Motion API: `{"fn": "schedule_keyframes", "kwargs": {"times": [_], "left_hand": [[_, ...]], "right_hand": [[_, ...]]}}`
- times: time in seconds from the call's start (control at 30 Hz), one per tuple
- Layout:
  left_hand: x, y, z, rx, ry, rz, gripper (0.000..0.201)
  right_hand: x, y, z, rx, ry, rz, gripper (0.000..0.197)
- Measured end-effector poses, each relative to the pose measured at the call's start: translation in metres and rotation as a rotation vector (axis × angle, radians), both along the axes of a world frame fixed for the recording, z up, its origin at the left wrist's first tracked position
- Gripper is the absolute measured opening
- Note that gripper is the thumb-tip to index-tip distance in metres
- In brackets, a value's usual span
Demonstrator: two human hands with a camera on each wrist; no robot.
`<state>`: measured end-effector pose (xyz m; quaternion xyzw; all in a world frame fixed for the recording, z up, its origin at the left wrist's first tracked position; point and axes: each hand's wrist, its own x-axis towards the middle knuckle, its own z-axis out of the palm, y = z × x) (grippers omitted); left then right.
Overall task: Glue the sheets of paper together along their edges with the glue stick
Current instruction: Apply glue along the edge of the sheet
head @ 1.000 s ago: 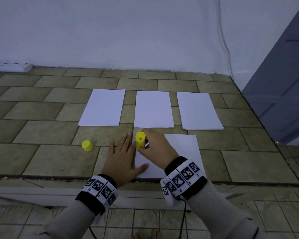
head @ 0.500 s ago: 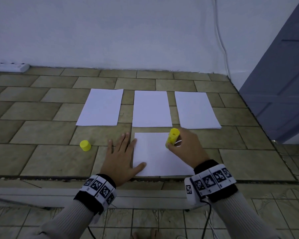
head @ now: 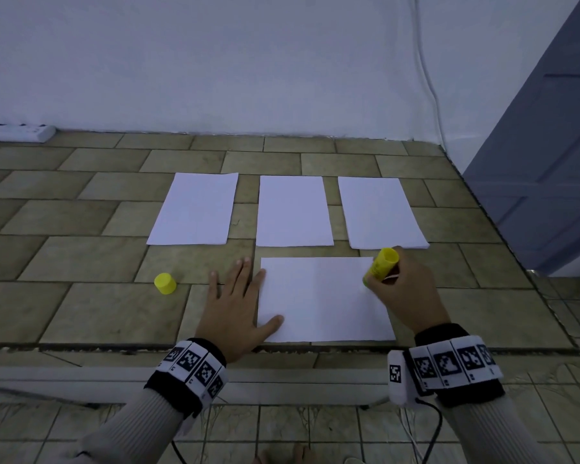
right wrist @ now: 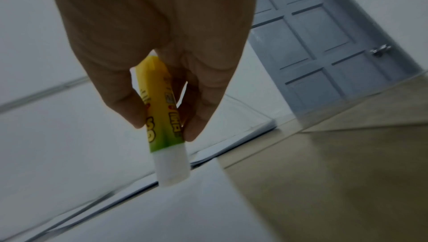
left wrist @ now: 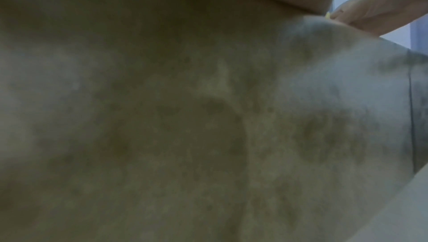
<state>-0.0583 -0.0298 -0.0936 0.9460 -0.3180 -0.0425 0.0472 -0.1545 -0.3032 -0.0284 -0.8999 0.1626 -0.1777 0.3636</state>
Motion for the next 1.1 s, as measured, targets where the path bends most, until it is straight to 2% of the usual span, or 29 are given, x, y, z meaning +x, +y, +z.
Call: {"fn": "schedule_keyframes", "kwargs": {"times": [0.1, 0.23, 0.33, 0.4, 0.5, 0.57, 0.7, 0.87, 1.1], "left_hand": [[0.000, 0.000, 0.001, 0.022, 0.016, 0.002, 0.104], [0.000, -0.001, 0.005, 0.018, 0.016, -0.008, 0.119], [-0.002, -0.001, 0.006, 0.014, 0.029, -0.019, 0.131], [-0.001, 0.000, 0.005, -0.029, 0.032, -0.029, 0.131], [0.001, 0.002, -0.001, -0.034, 0.035, -0.052, 0.123], [0.002, 0.002, -0.003, -0.031, 0.033, -0.060, 0.121], [0.001, 0.001, 0.001, -0.032, 0.036, -0.050, 0.129], [0.000, -0.002, 0.008, 0.070, 0.073, -0.012, 0.144], [0.000, -0.002, 0.008, 0.100, 0.070, 0.003, 0.140]], "right_hand": [[0.003, 0.033, 0.004, 0.052, -0.057, 0.192, 0.009], [0.011, 0.078, 0.006, 0.162, 0.000, 0.416, 0.012], [0.017, 0.098, 0.003, 0.120, 0.048, 0.518, 0.015], [0.021, 0.108, 0.002, 0.087, 0.071, 0.557, 0.017], [0.024, 0.117, 0.002, 0.052, 0.086, 0.593, 0.025], [0.025, 0.120, 0.003, 0.026, 0.104, 0.605, 0.023], [0.022, 0.113, 0.005, 0.022, 0.095, 0.595, 0.021], [0.017, 0.084, 0.005, 0.082, 0.110, 0.557, 0.017], [-0.008, 0.031, 0.005, 0.154, 0.059, 0.530, 0.014]]}}
